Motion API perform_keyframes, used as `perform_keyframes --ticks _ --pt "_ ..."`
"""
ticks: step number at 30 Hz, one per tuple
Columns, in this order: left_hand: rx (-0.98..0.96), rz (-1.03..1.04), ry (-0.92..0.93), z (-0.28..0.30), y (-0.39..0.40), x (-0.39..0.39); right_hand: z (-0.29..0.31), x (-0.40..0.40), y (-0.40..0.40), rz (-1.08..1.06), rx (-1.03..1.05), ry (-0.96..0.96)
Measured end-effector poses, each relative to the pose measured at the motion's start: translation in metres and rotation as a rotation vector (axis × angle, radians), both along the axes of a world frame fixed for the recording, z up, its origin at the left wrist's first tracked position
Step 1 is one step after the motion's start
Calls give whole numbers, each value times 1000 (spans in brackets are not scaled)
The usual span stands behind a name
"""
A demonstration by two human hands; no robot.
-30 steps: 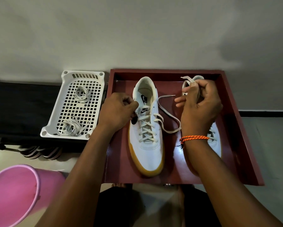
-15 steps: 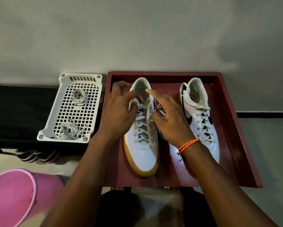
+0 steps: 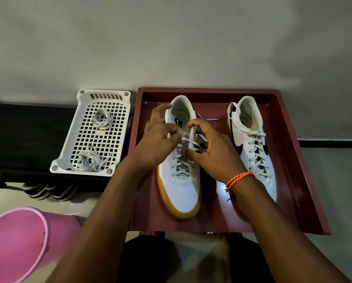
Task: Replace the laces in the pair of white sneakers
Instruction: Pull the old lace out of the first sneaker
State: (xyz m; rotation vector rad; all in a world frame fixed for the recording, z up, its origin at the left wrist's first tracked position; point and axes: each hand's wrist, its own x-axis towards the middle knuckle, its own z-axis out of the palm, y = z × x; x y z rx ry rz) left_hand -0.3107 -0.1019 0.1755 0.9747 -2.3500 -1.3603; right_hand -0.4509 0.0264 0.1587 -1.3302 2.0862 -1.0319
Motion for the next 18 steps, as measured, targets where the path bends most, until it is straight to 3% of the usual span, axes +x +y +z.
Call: perform_keyframes --ticks 3,6,10,13,18 --pt "253 155 154 5 0 2 -1 0 -1 -13 12 17" --pt "306 294 191 10 0 3 -3 0 -2 -29 11 15" --pt "-20 276 157 4 -1 1 -1 -2 -1 -35 -23 -31" --pt "-220 124 149 -2 0 0 2 -3 0 -46 -46 -52" --pt "-299 -65 -92 -15 11 -6 3 -1 -1 -47 -68 -58"
